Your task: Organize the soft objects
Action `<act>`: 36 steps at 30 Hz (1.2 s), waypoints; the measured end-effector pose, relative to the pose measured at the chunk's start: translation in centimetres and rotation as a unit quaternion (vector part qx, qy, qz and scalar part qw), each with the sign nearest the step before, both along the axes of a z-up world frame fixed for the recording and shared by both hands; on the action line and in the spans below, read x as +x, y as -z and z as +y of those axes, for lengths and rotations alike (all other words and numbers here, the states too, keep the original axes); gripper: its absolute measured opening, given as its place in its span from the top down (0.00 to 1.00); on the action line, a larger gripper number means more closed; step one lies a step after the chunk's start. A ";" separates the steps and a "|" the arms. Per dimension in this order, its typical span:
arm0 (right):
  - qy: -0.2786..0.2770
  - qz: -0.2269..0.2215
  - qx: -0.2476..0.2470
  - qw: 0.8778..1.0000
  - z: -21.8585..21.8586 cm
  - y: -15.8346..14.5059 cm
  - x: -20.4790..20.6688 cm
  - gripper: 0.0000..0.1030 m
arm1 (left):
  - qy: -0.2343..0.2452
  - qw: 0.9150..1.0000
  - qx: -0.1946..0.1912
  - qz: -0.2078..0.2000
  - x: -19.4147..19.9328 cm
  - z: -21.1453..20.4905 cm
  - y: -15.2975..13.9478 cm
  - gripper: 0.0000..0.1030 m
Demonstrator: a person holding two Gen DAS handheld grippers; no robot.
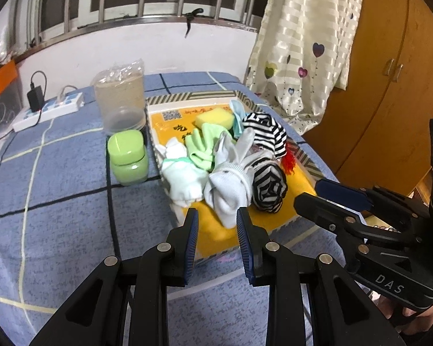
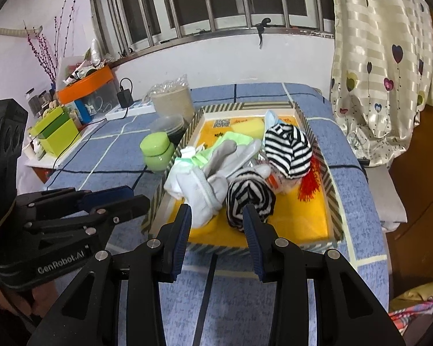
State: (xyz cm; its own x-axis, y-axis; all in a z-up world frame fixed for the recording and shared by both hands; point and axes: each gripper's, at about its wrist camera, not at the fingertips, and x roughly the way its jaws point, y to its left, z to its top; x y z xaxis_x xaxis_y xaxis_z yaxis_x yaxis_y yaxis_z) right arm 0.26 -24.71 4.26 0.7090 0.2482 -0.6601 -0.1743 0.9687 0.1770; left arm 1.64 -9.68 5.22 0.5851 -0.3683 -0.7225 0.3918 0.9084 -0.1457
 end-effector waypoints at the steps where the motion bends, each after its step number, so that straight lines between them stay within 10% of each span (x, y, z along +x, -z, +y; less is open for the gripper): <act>1: 0.000 0.002 0.000 1.000 0.0 0.1 -0.1 0.63 | -0.002 1.000 0.000 0.002 -0.1 0.2 0.2 0.75; 36: 0.013 0.045 -0.052 0.998 1.4 3.8 -2.9 0.51 | -0.014 0.998 0.056 0.032 -3.3 -1.5 3.9 0.75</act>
